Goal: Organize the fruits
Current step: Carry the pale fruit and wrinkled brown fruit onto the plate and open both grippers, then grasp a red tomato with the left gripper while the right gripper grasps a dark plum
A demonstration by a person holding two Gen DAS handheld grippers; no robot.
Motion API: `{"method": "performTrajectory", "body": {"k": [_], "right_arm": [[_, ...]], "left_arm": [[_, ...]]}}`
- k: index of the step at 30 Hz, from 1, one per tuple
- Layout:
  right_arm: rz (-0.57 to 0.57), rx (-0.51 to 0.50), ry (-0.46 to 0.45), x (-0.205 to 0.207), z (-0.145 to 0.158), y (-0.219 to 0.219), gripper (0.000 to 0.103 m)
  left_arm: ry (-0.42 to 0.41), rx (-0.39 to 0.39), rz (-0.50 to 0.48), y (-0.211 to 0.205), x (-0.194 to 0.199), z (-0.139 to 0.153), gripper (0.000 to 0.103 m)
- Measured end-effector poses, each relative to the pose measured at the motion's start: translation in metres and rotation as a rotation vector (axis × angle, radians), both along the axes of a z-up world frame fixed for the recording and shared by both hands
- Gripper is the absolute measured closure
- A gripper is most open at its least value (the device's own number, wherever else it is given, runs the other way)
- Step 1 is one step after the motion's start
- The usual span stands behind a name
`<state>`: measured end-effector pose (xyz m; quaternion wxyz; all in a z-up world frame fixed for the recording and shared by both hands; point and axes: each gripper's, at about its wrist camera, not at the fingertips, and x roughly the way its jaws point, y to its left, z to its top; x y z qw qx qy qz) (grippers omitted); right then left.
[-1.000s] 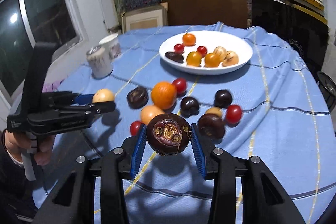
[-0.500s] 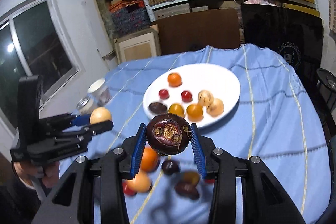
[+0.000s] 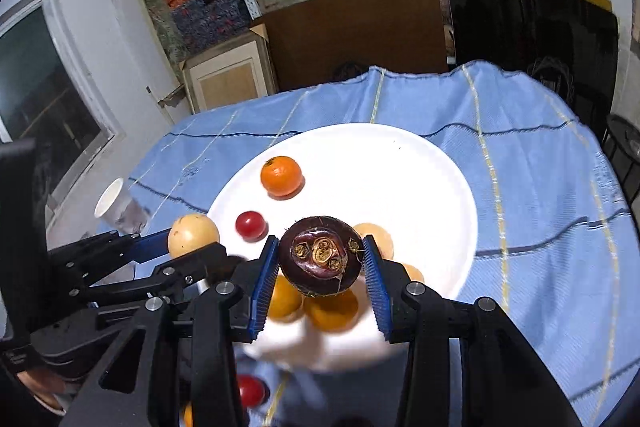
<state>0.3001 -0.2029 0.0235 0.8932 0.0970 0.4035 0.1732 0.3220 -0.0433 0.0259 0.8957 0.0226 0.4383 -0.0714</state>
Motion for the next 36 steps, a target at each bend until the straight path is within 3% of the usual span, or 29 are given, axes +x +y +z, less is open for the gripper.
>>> {"method": "performTrajectory", "body": {"k": [4, 5, 6, 7, 17, 20, 23, 36], "right_arm": [[-0.029, 0.096, 0.020, 0.012, -0.006, -0.006, 0.056], [-0.043, 0.099, 0.009, 0.009, -0.006, -0.009, 0.055], [-0.044, 0.099, 0.003, 0.005, -0.005, -0.010, 0.053], [-0.041, 0.097, 0.005, 0.000, -0.005, -0.011, 0.051], [-0.056, 0.147, -0.012, -0.073, 0.002, -0.031, 0.037], [-0.060, 0.159, -0.017, -0.098, 0.001, -0.033, 0.031], [-0.082, 0.138, -0.043, -0.123, 0.000, -0.032, 0.017], [-0.085, 0.046, -0.049, -0.193, -0.031, -0.027, 0.014]], "left_arm": [[-0.001, 0.021, 0.035, -0.001, 0.018, -0.002, 0.061], [-0.001, 0.023, 0.055, 0.001, 0.019, -0.001, 0.053], [-0.016, 0.012, 0.073, 0.005, 0.015, 0.002, 0.033], [-0.038, 0.001, 0.080, 0.008, 0.009, 0.005, 0.028], [-0.104, -0.005, 0.035, 0.020, -0.075, 0.020, 0.020], [-0.116, -0.011, 0.032, 0.022, -0.107, 0.019, 0.019], [-0.122, 0.005, 0.031, 0.024, -0.133, 0.015, 0.014], [-0.074, 0.013, 0.026, 0.030, -0.203, -0.014, 0.014]]}}
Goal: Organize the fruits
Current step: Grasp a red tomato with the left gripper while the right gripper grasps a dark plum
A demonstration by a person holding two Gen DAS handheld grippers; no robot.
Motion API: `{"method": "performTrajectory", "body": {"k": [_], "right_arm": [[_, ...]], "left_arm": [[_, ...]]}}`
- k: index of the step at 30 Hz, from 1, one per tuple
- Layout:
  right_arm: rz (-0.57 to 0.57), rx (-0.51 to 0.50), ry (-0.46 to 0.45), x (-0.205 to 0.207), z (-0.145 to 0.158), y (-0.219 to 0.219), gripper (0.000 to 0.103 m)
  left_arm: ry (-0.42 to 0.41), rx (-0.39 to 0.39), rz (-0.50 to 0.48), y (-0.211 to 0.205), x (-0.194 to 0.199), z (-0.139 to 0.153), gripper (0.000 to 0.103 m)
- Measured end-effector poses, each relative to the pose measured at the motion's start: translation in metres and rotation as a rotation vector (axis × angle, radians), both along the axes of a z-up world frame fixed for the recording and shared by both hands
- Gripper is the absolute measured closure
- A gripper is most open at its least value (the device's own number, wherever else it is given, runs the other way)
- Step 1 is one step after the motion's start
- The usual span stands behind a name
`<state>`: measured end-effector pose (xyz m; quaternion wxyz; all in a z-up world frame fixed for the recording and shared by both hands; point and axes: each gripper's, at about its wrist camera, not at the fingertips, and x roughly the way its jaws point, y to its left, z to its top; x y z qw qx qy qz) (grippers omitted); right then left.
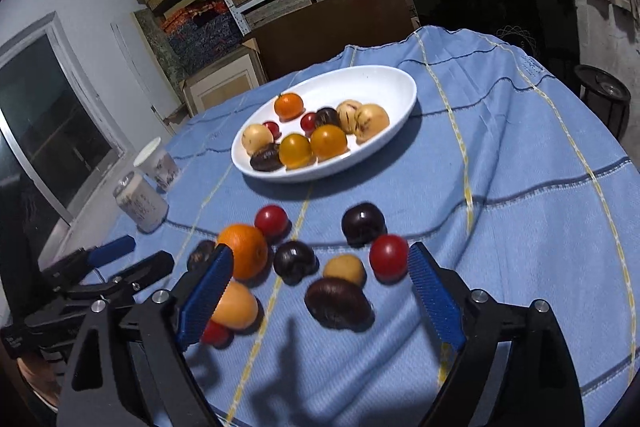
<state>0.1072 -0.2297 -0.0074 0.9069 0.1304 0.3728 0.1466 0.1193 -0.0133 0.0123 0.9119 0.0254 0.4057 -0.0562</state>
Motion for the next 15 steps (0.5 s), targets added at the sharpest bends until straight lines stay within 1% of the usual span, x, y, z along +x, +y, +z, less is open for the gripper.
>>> {"method": "performTrajectory", "body": {"k": [5, 8, 10, 13, 15], "right_arm": [[-0.023, -0.066, -0.082, -0.011, 0.001, -0.001, 0.013], [-0.045, -0.068, -0.115, -0.012, 0.001, -0.005, 0.013], [-0.044, -0.057, -0.108, -0.010, -0.002, -0.007, 0.013], [-0.036, -0.040, -0.060, -0.004, -0.010, -0.010, 0.013], [-0.030, -0.019, -0.053, -0.003, -0.010, -0.010, 0.013]], "left_arm": [[0.005, 0.009, -0.026, -0.007, -0.008, -0.006, 0.014], [0.019, 0.008, -0.042, -0.012, -0.011, -0.013, 0.014], [0.034, 0.010, -0.052, -0.014, -0.012, -0.019, 0.014], [0.054, 0.005, -0.071, -0.017, -0.015, -0.025, 0.013], [0.064, 0.005, -0.094, -0.020, -0.019, -0.030, 0.014]]}}
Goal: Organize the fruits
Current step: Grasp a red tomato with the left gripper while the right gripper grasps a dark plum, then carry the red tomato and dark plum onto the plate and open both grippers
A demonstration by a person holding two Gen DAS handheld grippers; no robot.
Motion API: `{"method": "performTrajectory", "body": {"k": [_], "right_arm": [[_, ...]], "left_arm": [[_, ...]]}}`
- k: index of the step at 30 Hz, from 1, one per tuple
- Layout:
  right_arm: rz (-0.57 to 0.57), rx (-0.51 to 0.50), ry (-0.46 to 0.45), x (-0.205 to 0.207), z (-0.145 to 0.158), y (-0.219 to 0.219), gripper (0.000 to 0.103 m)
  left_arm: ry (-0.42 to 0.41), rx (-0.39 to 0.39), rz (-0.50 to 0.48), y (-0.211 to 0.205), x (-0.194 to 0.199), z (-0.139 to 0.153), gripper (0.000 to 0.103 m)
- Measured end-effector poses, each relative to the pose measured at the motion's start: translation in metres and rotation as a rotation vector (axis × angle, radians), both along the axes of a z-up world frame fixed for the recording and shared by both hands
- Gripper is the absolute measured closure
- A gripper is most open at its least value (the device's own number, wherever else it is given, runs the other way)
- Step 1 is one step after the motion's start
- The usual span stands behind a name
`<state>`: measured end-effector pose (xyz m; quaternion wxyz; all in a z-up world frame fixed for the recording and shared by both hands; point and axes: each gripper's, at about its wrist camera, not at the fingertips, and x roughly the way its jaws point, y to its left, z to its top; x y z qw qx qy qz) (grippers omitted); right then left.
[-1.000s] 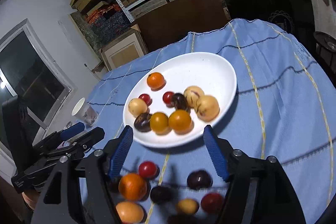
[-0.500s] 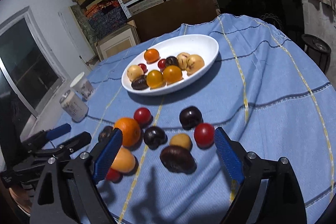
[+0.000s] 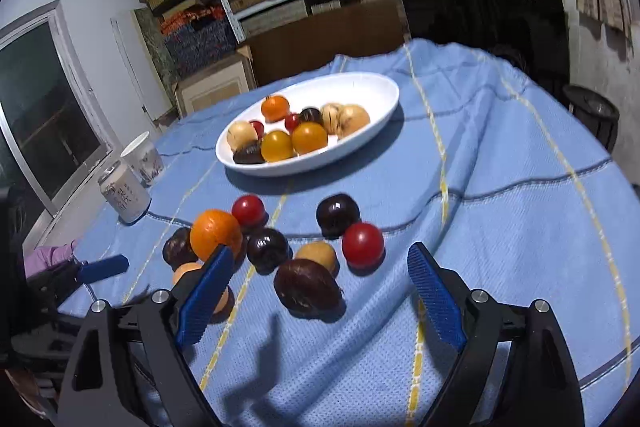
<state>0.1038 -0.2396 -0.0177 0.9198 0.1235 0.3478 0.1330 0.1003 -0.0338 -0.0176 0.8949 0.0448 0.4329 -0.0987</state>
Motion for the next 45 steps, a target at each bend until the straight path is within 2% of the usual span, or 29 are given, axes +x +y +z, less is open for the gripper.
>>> {"method": "performTrajectory", "body": {"k": [2, 6, 9, 13, 15, 19, 23, 26, 29, 30, 31, 34, 38, 45], "right_arm": [[0.008, 0.014, -0.009, -0.001, 0.002, 0.000, 0.013], [0.017, 0.013, -0.019, -0.004, 0.004, 0.002, 0.013], [0.025, 0.027, -0.020, -0.006, 0.006, 0.002, 0.013], [0.023, 0.029, -0.024, -0.007, 0.008, 0.002, 0.010], [0.020, 0.018, -0.018, -0.006, 0.006, 0.002, 0.010], [0.024, 0.003, 0.007, -0.004, 0.001, 0.005, 0.009], [0.075, -0.089, 0.020, -0.003, -0.004, 0.021, 0.010], [0.105, -0.122, 0.033, -0.003, -0.007, 0.029, 0.011], [0.120, -0.141, 0.061, -0.001, -0.011, 0.033, 0.025], [0.123, -0.158, 0.089, 0.002, -0.015, 0.036, 0.032], [0.126, -0.164, 0.104, 0.003, -0.017, 0.037, 0.043], [0.127, -0.177, 0.142, 0.008, -0.024, 0.039, 0.055], [0.104, -0.169, 0.144, 0.008, -0.025, 0.036, 0.062], [0.099, -0.138, 0.116, 0.005, -0.019, 0.031, 0.063]], "left_arm": [[0.007, 0.012, -0.018, -0.003, -0.001, -0.005, 0.014], [0.042, 0.019, -0.029, -0.007, 0.002, -0.016, 0.030], [0.072, 0.001, -0.043, -0.009, 0.004, -0.022, 0.038], [0.070, -0.005, -0.070, -0.015, 0.004, -0.025, 0.050], [0.053, -0.014, -0.093, -0.018, 0.002, -0.024, 0.075], [0.056, -0.026, -0.092, -0.016, 0.002, -0.023, 0.075], [0.046, -0.061, -0.084, -0.004, 0.001, -0.015, 0.075], [0.043, -0.057, -0.078, 0.000, 0.002, -0.014, 0.075], [0.056, -0.070, -0.079, 0.003, 0.003, -0.015, 0.075], [0.063, -0.073, -0.081, 0.003, 0.004, -0.016, 0.075], [0.071, -0.075, -0.083, 0.003, 0.004, -0.017, 0.075], [0.090, -0.091, -0.080, 0.004, 0.006, -0.018, 0.075], [0.091, -0.089, -0.079, 0.004, 0.006, -0.021, 0.075], [0.094, -0.125, -0.065, 0.010, 0.008, -0.020, 0.075]]}}
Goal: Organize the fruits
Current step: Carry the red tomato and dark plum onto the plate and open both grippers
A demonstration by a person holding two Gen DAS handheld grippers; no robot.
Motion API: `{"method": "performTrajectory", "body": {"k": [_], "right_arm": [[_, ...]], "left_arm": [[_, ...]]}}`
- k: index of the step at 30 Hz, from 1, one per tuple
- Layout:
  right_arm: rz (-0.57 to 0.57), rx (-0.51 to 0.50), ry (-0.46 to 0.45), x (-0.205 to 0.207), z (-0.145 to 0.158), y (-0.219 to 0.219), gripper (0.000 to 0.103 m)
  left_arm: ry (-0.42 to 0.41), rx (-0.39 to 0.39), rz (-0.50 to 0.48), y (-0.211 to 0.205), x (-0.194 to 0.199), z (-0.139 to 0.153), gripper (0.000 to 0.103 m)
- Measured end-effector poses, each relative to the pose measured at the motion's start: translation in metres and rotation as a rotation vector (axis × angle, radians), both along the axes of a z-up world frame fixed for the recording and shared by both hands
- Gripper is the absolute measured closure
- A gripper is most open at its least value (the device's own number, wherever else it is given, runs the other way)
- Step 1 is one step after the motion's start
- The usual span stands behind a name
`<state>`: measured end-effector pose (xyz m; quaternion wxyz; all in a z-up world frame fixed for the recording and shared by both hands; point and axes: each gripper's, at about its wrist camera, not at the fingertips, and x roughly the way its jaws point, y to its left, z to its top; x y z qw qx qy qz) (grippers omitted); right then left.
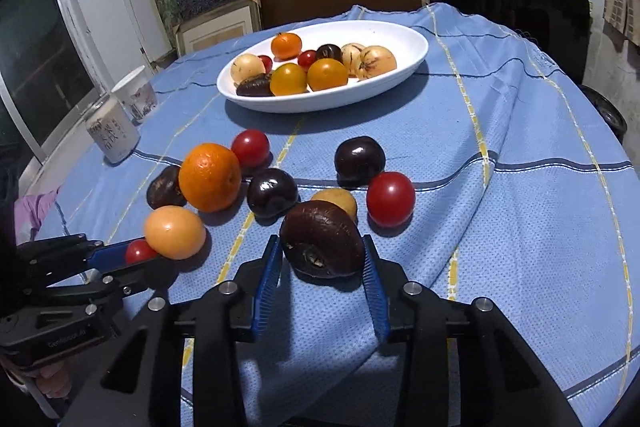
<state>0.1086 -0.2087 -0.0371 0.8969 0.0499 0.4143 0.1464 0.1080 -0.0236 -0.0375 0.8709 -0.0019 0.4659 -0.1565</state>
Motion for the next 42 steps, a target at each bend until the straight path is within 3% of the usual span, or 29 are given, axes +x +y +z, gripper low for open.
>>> {"method": "performTrajectory", "body": {"k": [11, 17, 28, 34, 42], "right_arm": [[0.029, 0.139, -0.059, -0.009, 0.020, -0.015, 0.063], [0.049, 0.159, -0.093, -0.015, 0.029, -0.014, 0.063], [0.052, 0.161, -0.118, -0.023, 0.054, -0.009, 0.063], [0.053, 0.136, -0.152, -0.005, 0.086, -0.012, 0.063], [0.028, 0.124, -0.175, 0.063, 0.111, -0.011, 0.063]], "left_arm": [[-0.048, -0.023, 0.036, 0.004, -0.013, 0.023, 0.075], [-0.031, -0.008, 0.064, 0.005, -0.016, 0.027, 0.075], [-0.108, 0.016, 0.038, 0.000, -0.007, 0.060, 0.075], [-0.128, 0.019, 0.029, -0.004, 0.021, 0.077, 0.075], [-0.166, 0.007, 0.041, -0.017, 0.093, 0.100, 0.075]]}}
